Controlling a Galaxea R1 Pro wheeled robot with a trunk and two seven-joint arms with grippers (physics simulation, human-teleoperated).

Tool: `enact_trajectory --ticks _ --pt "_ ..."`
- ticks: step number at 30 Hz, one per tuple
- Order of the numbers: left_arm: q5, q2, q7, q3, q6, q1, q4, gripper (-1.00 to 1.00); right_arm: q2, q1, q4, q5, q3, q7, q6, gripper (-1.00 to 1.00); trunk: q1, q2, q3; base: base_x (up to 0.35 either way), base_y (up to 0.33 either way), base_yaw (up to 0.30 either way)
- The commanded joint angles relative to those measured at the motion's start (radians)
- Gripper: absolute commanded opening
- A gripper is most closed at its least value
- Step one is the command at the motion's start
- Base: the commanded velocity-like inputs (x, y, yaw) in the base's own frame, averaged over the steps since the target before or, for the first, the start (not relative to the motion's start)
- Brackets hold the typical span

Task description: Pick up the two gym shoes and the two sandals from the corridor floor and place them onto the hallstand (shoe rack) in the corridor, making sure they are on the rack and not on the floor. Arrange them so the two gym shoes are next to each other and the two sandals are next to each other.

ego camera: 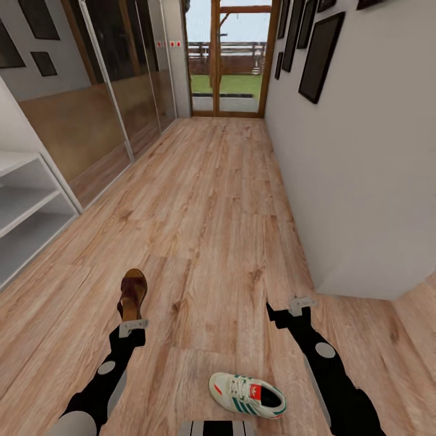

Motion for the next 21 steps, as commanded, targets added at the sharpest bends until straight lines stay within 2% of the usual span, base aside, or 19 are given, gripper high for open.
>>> enact_trajectory --ticks 1,5,6,11,13,14,21 --pt "-0.014 -0.001 -0.001 0.005 0.006 0.000 -0.010 -1.00 0.001 0.002 0.017 0.011 -0.003 0.008 -0.020 1.00 -0.004 0.007 0.004 0.000 0.000 -0.117" --pt "-0.013 -0.006 -0.003 0.001 0.053 0.005 -0.125 -1.00 0.003 0.009 0.116 0.012 -0.003 0.008 -0.135 1.00 -0.019 0.035 0.023 0.000 0.000 -0.117" --pt "-0.012 -0.010 -0.037 0.000 0.070 0.073 -0.252 -1.00 0.000 0.012 0.142 0.011 -0.004 0.008 -0.175 1.00 -0.023 0.042 0.026 0.000 0.000 -0.039" --pt "-0.006 -0.011 -0.056 0.002 0.072 0.084 -0.270 -1.00 -0.001 0.012 0.115 0.011 -0.009 0.008 -0.175 1.00 -0.042 0.077 0.042 0.000 0.000 -0.013" --pt "-0.004 -0.011 -0.059 0.002 0.072 0.086 -0.271 -1.00 -0.001 0.012 0.106 0.011 -0.018 0.007 -0.174 1.00 -0.042 0.077 0.043 0.000 0.000 -0.002" --pt "-0.003 -0.011 -0.060 0.003 0.073 0.087 -0.270 -1.00 -0.001 0.012 0.096 0.011 -0.040 0.007 -0.173 1.00 -0.042 0.077 0.043 0.000 0.000 0.000" --pt "-0.002 -0.010 -0.060 0.006 0.073 0.087 -0.274 -1.00 -0.001 0.012 0.072 0.011 -0.079 0.008 -0.173 1.00 -0.042 0.077 0.043 0.000 0.000 0.000"
